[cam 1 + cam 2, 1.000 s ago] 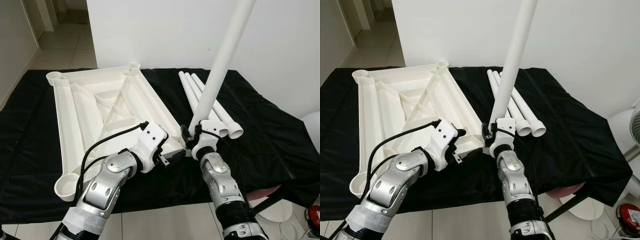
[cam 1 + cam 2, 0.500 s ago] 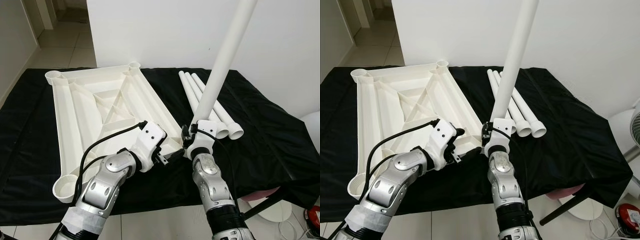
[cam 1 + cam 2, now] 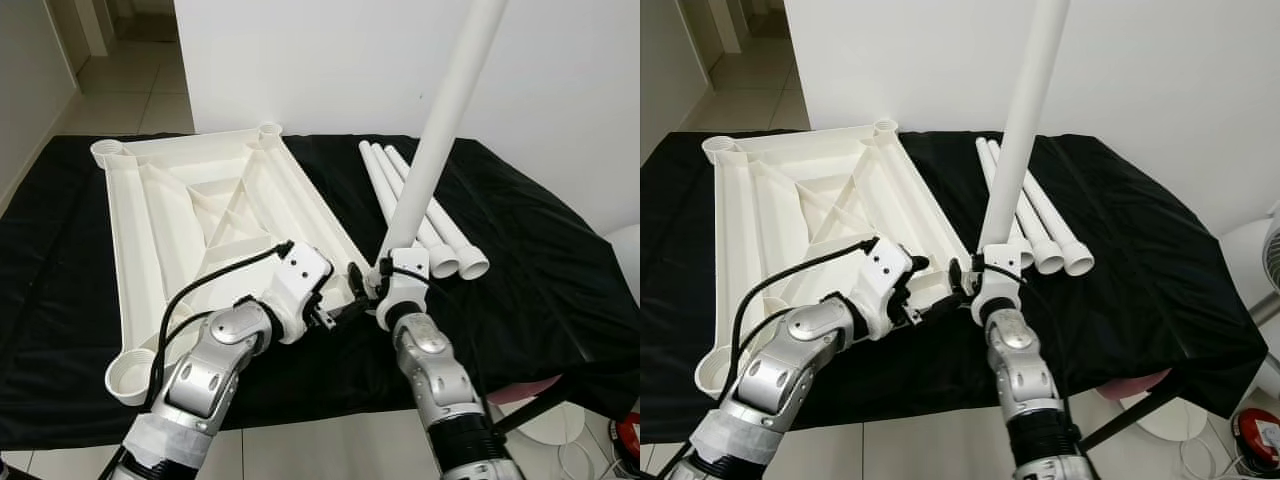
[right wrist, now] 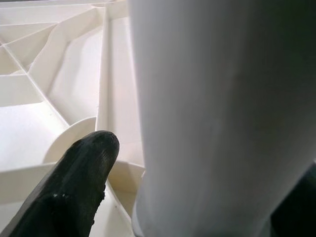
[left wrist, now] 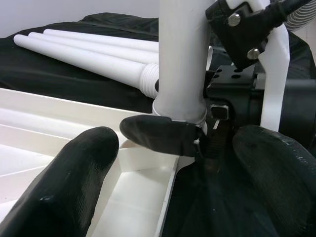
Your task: Building children table
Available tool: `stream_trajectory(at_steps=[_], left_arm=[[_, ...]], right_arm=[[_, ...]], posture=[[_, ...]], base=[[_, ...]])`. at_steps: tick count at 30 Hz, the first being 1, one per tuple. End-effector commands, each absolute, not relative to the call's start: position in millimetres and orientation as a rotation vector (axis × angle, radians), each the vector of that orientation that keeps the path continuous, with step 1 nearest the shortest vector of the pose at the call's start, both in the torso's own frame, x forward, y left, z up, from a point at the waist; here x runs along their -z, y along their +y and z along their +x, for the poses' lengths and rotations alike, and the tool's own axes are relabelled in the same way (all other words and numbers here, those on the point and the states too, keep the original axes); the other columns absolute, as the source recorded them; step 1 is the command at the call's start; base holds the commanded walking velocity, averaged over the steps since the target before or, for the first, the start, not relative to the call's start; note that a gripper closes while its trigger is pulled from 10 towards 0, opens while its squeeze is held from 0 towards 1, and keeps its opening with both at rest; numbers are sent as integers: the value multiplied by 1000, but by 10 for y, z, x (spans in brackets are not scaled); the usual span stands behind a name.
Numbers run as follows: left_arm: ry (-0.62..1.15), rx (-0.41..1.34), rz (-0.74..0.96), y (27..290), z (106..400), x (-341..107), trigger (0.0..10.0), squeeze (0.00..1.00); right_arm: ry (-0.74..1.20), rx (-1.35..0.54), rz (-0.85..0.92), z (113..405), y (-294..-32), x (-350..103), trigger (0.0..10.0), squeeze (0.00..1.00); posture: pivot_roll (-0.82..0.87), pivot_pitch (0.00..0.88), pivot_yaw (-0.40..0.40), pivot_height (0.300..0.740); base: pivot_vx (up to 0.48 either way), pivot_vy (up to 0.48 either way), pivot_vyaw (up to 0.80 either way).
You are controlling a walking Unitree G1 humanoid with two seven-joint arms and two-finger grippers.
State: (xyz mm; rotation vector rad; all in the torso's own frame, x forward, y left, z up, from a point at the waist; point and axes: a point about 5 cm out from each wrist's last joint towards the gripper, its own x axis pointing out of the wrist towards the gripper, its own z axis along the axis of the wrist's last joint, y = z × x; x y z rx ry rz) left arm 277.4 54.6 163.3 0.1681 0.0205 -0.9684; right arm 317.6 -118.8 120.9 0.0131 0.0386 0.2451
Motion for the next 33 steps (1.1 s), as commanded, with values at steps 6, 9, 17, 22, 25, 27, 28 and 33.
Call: stream_trajectory(at_steps=[6,9,17,22,25,27,28,33], left_arm=[[12,909,176,552,2776,-1655,10000,0],[12,912,176,550,2764,-1657,10000,0],[9,914,176,547,2757,-1670,10000,0],[7,911,177,557,2746,-1677,10000,0],[9,908,179,564,2742,-1677,10000,0],[9,905,179,570,2742,-1677,10000,0],[9,905,179,570,2742,-1677,10000,0],[9,901,176,569,2746,-1679,10000,0]], right_arm=[[-31,-436,-57,3168,-1197,-1316,10000,0],[-56,-529,-88,3171,-1211,-1368,10000,0],[-83,-642,-132,3241,-1263,-1443,10000,0],[-45,-675,-152,3288,-1316,-1390,2863,0],[-17,-688,-151,3282,-1334,-1332,0,0],[-3,-695,-143,3274,-1337,-1304,0,0],[-3,-695,-143,3274,-1337,-1304,0,0],[49,-704,-125,3244,-1348,-1208,0,0]], posture=[[-27,0,-62,740],[-27,0,-64,740],[-19,0,-66,740],[-11,0,-69,740],[-9,0,-71,740],[-9,0,-71,740],[-9,0,-71,740],[-12,0,-74,740]], base=[[0,0,0],[0,0,0],[0,0,0],[0,0,0],[0,0,0],[0,0,0],[0,0,0],[0,0,0]])
